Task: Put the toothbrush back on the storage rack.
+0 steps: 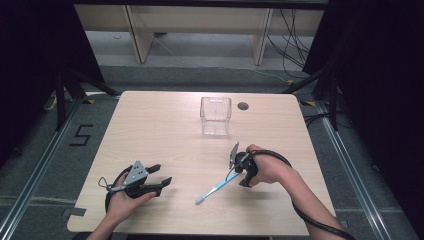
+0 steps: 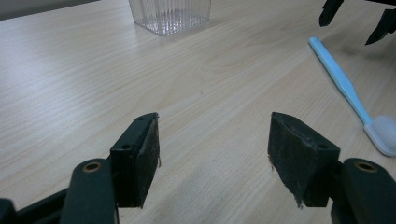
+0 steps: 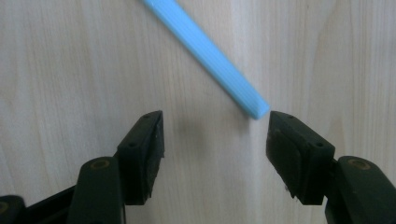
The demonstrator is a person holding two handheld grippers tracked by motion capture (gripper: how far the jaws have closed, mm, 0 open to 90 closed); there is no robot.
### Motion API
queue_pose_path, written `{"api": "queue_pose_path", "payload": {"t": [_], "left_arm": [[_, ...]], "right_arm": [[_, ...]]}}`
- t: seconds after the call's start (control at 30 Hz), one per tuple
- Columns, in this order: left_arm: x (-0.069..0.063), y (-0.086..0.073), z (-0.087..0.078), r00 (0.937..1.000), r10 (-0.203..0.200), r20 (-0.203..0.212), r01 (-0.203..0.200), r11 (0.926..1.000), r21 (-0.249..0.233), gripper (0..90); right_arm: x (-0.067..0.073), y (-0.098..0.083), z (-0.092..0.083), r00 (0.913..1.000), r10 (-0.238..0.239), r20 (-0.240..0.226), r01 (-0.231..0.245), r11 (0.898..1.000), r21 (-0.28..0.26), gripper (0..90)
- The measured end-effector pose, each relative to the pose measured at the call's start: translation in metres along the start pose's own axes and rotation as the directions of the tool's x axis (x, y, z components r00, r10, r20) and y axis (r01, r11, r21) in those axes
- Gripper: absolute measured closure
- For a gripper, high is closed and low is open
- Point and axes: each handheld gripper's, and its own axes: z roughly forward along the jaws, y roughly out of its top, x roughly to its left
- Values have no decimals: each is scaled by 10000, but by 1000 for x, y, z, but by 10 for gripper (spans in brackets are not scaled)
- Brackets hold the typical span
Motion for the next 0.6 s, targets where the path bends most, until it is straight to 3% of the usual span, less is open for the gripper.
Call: {"api": "queue_pose_path", "payload": {"t": [0.03, 0.07, 0.13, 0.17, 0.33, 0.37, 0.43, 0.47, 0.6], "left_arm": [[0, 0, 0, 10000, -7, 22, 7, 10000, -9, 336], [0, 0, 0, 10000, -9, -6, 9, 10000, -10, 336], [0, 0, 1, 10000, -35, 71, 36, 10000, -82, 336], [0, 0, 1, 10000, -34, 64, 34, 10000, -73, 336], [0, 0, 1, 10000, -2, 9, 2, 10000, -57, 336], [0, 0, 0, 10000, 12, -14, -12, 10000, 0, 336], [0, 0, 0, 10000, -5, -14, 5, 10000, -7, 336], [0, 0, 0, 10000, -1, -16, 1, 10000, -7, 336], [0, 0, 1, 10000, 1, 45, 0, 9999, -101, 336]], "right_arm": [[-2, 2, 1, 9994, -352, 64, 353, 9992, -177, 381], [0, 5, -1, 10000, -82, 1, 82, 9999, -69, 381], [-2, 10, -2, 9993, -380, -57, 380, 9993, -19, 381], [0, 12, -1, 9999, -117, -72, 117, 9999, -84, 381], [-2, 20, 4, 9968, -794, -34, 793, 9966, -227, 382], [0, 23, 4, 9981, -610, -118, 609, 9981, -71, 382], [-1, 25, 5, 9964, -828, -152, 827, 9965, -67, 383], [1, 26, 5, 9979, -626, -153, 627, 9980, 10, 383], [2, 31, 5, 9970, -732, -245, 734, 9973, 77, 387]]}}
